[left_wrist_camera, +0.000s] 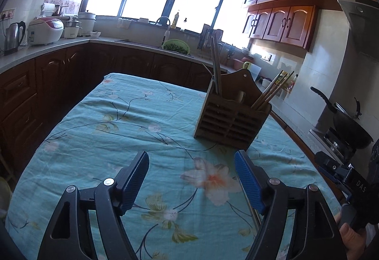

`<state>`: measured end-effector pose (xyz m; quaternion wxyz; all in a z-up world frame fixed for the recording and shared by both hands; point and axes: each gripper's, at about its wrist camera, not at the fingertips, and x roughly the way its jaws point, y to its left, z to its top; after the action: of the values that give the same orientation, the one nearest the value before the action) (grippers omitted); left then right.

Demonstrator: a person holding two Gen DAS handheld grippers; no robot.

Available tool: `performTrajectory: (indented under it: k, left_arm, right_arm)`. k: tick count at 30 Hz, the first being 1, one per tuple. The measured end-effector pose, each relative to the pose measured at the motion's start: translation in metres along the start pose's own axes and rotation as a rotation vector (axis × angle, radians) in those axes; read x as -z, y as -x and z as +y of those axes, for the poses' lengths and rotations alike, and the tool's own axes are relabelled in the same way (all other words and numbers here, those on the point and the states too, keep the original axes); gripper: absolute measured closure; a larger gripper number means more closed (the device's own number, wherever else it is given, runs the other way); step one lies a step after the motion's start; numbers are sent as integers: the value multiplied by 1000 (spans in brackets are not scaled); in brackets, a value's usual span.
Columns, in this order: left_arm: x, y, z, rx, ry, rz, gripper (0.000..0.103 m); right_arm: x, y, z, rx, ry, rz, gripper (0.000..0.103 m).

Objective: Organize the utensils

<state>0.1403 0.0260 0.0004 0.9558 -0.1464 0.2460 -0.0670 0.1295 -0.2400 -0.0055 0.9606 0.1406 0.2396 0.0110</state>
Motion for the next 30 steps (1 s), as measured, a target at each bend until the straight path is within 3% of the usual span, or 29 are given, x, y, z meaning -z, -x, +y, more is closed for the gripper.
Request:
performTrajectory:
  k: [6,10,14,16,18,22,30]
  left_arm:
    - [7,25,0,-12,-8,-5,29]
    - [9,49,-5,-25,-50,-44,28]
    - [14,76,-12,-54,-97,-116,14]
    - [21,89,-16,-79,-124,-158,1]
    - [31,99,-20,-104,-148,-194,1]
    - [49,106,-21,-134,-155,-201,1]
    - [62,102,-18,-152,-152,-162,1]
  right_arm:
    - [13,17,7,12,46,-29,14]
    - [16,39,14,32,99,-98,11]
    - [14,70,25,45,168,-222,0]
    - [16,85,31,47,204,-283,0]
    - [20,93,34,53,221,-316,0]
    - [36,100,33,75,228,-338,0]
    - [60,96,26,101,230,-288,0]
